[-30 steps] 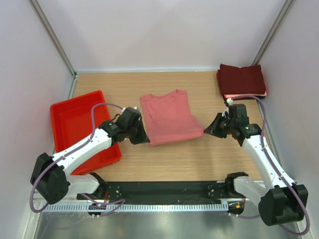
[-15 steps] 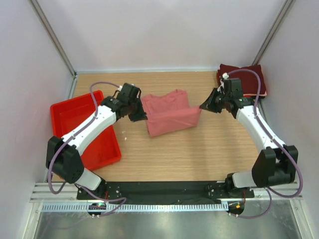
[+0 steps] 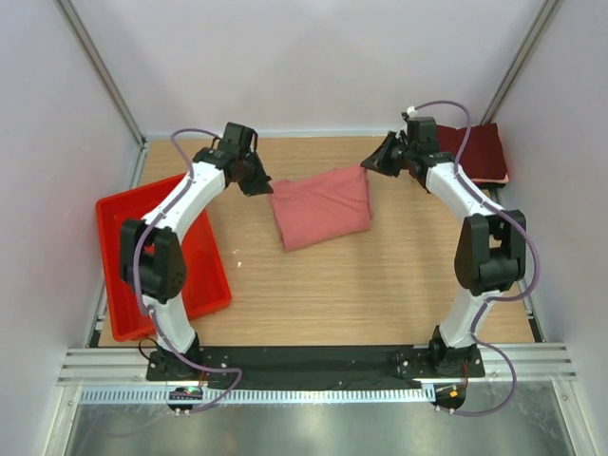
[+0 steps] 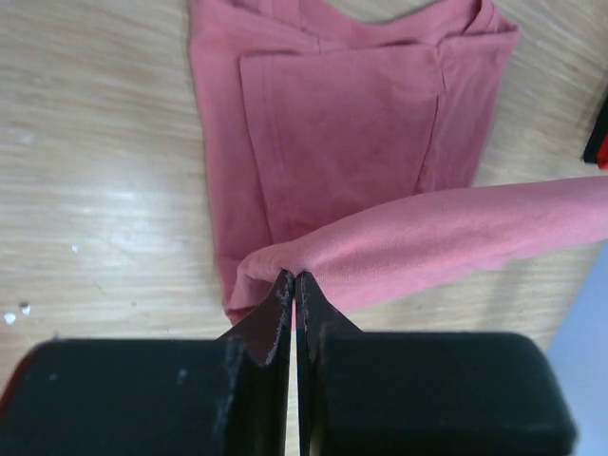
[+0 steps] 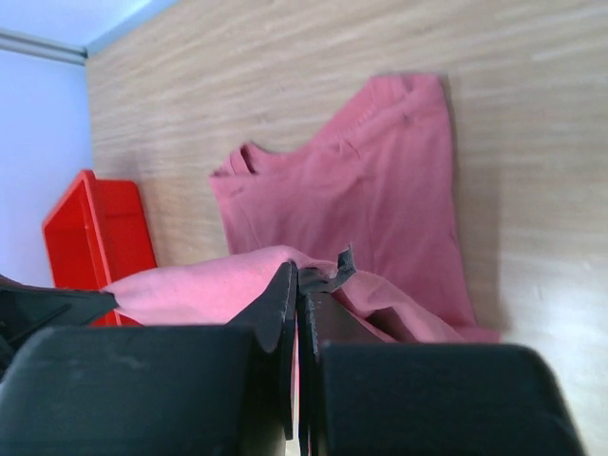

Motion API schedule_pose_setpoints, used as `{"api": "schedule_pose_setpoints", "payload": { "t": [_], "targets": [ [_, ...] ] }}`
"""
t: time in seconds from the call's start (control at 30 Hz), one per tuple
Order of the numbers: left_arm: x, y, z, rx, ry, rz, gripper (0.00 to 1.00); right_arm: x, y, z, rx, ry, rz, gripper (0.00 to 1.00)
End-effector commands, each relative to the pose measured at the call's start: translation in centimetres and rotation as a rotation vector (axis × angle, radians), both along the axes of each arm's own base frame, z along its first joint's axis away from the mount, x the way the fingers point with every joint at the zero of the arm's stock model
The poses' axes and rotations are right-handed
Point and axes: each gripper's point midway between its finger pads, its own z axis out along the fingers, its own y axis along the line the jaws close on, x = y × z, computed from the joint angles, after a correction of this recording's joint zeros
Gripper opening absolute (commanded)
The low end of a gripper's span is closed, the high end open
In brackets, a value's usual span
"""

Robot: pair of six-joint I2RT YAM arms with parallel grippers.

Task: Fold and stack the t-shirts
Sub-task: Fold the tshirt

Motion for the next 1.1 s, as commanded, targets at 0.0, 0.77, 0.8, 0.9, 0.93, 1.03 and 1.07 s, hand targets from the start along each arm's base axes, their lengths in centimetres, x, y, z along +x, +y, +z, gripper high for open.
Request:
{"api": "schedule_pose_setpoints", "payload": {
  "t": [0.0, 0.77, 0.8, 0.9, 0.93, 1.03, 1.07],
  "targets": [
    [3.0, 0.4, 1.2, -0.025, -0.058, -0.005, 0.0, 3.9, 1.2, 4.5, 0.064, -0.153, -0.003, 0.01],
    [14.7, 4.9, -5.2, -0.065, -0.077, 0.09, 0.3, 13.9, 4.2, -4.1, 0.088, -0.135, 0.051, 0.37],
    [14.8, 5.3, -4.6, -0.046, -0.095, 0.099, 0.31, 13.8, 4.0, -3.9, 0.068, -0.133, 0.05, 0.45],
    [14.0, 6.1, -2.0, -0.014, -0.137, 0.118, 0.36, 12.0, 2.8, -3.6, -0.022, -0.095, 0.055, 0.56],
    [13.7, 5.9, -1.5, -0.013, -0.142, 0.113, 0.36, 10.9, 2.4, -4.3, -0.046, -0.043, 0.064, 0.58],
    [12.0, 4.3, -0.8, -0.022, -0.143, 0.055, 0.35, 7.8, 1.8, -4.8, -0.105, 0.015, 0.108, 0.66],
    [11.2, 3.2, -1.1, -0.028, -0.134, 0.021, 0.35, 7.0, 1.6, -4.1, -0.117, 0.01, 0.117, 0.67]
  ]
}}
